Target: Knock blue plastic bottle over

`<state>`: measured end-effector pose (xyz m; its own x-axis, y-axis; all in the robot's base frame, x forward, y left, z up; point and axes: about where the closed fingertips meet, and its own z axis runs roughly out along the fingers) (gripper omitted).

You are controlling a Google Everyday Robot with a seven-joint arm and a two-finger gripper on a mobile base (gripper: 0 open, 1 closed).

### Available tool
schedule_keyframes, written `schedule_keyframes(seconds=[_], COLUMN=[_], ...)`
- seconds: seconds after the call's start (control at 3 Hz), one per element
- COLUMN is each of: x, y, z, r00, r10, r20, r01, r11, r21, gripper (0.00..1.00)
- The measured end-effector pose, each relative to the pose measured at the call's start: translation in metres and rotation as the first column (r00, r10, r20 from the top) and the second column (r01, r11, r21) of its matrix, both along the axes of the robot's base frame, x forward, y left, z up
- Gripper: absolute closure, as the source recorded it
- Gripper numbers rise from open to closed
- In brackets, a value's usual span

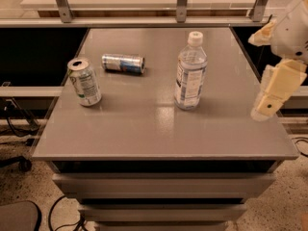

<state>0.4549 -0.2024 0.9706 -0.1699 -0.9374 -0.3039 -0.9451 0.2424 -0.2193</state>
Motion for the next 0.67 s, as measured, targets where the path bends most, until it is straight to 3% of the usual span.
schedule_keyframes(seconds=[0.33,0.67], x=[0.022,0.042], y=[0.017,0.029], z=[-0.021,-0.043], r00=[0.9972,0.9933], r10=[0.067,0.099], r20=[-0.033,-0.060], r01=[-0.062,-0.082], r11=[0.990,0.968], r21=[0.129,0.235], gripper=[0.00,0.00])
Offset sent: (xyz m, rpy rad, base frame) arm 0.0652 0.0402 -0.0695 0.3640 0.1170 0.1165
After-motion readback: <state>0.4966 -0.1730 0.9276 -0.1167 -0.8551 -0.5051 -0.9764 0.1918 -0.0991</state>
